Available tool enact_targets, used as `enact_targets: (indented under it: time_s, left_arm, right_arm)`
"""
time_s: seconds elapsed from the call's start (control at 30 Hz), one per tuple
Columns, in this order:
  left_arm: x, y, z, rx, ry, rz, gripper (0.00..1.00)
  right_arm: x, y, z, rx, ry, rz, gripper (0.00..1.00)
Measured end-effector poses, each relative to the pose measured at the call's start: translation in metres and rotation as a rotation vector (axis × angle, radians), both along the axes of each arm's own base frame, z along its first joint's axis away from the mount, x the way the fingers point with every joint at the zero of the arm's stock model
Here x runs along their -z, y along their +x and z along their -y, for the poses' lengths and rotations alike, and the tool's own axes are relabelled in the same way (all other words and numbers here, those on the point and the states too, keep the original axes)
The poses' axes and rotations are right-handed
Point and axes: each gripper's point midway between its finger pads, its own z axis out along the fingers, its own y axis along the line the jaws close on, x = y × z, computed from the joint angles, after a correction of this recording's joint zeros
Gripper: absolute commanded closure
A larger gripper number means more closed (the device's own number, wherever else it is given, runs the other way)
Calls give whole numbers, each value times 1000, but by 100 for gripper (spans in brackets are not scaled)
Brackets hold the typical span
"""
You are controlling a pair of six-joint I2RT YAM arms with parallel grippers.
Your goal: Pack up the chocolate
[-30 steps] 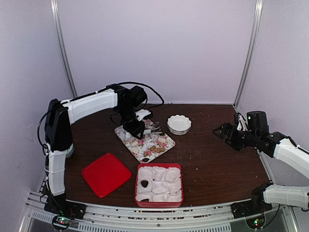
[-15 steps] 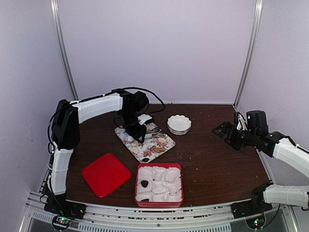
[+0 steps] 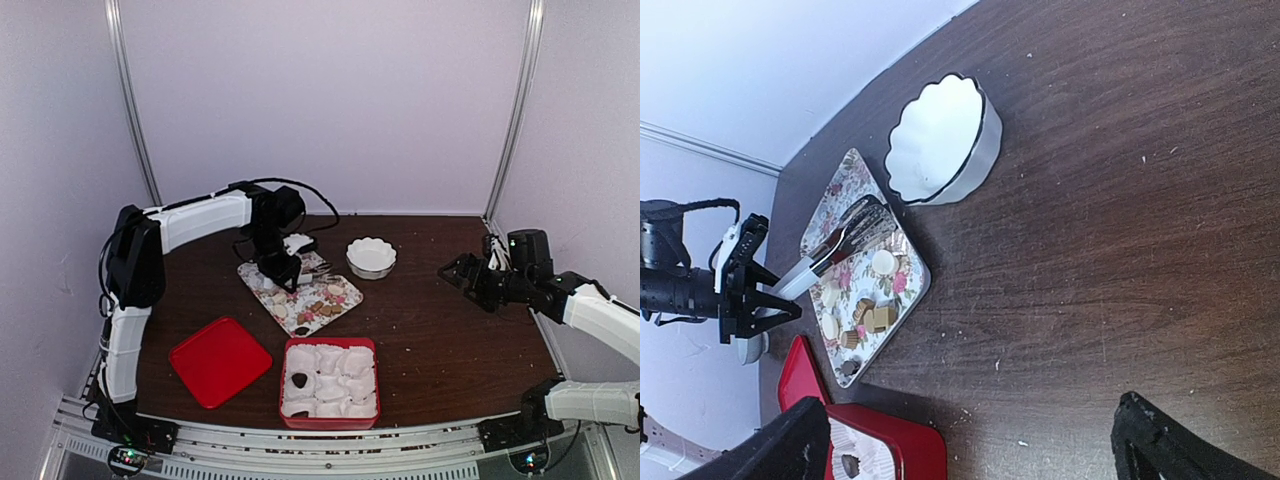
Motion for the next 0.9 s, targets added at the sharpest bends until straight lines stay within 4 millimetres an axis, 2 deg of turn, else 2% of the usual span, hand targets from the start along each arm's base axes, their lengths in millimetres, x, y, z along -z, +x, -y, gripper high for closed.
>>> enact_targets:
  time_s: [0.17,0.43,0.63,0.9]
  left_arm:
    - [-7,3,-5,-12,-10,13,80]
    - [-43,-7,-13,-26,-58,66,81]
    - [-67,-29,-28,-38,-94,83,81]
    - [-83,-83,-63,-24,-97,85,81]
  right_arm:
    - [0,0,-1,-2,2,1,0]
    - [-3,1,-3,-13,13,13,0]
    - [-6,2,-5,-23,23,22,0]
    - [-6,1,-12,-57,42,18,0]
